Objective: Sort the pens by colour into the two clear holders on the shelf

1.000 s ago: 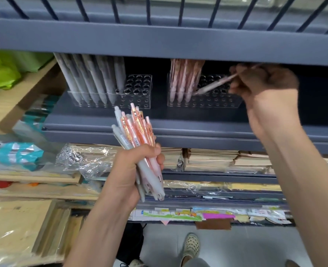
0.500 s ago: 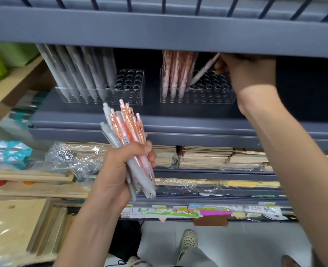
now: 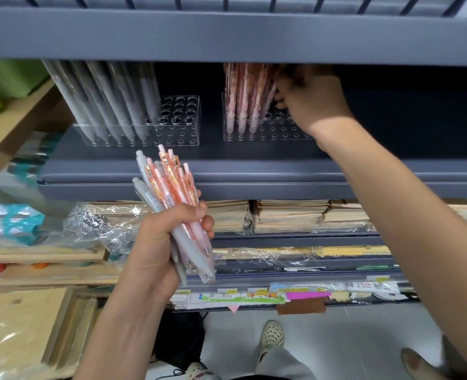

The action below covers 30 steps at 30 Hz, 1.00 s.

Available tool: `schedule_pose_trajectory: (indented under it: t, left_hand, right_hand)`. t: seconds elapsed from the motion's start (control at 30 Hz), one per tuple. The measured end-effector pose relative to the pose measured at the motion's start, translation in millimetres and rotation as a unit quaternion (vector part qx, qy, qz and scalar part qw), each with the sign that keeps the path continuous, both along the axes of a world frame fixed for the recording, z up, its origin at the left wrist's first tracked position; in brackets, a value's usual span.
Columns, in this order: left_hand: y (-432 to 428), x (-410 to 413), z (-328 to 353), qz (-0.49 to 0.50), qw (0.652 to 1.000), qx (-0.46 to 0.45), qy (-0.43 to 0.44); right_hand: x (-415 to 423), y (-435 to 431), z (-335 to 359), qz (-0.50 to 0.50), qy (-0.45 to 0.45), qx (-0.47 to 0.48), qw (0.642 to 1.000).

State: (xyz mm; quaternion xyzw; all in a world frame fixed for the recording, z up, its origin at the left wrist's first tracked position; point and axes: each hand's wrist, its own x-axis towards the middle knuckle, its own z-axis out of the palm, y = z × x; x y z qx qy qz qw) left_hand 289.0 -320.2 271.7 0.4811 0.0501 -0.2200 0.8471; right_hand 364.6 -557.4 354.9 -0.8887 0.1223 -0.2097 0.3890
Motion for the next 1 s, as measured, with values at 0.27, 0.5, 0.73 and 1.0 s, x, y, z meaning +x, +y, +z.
schedule_pose_trajectory:
  t: [0.27,0.5,0.73,1.0]
  left_hand:
    - [6.1,-3.4,1.3,0.003,1.0,0.002,0.006]
    - [9.0,-4.5,1.7,-0.027,1.0,0.008,0.0]
    - [3.2,-7.1,1.0,-0.067,0.997,0.026,0.008]
    - [-4.0,-9.6,-0.5,-0.126,0.991,0.045,-0.004]
  right_hand:
    - [2.8,4.6,4.0,0.003,0.059,-0.143,0.988]
    - [-4.5,-2.7,-1.1,-0.037,-0.005,-0.036,0.999]
    - [-65.8,33.3,-19.9,0.125,-0.006,0.167,0.978]
    - [-74.7,67.4,-22.3,0.252,0.078,0.161,0.951]
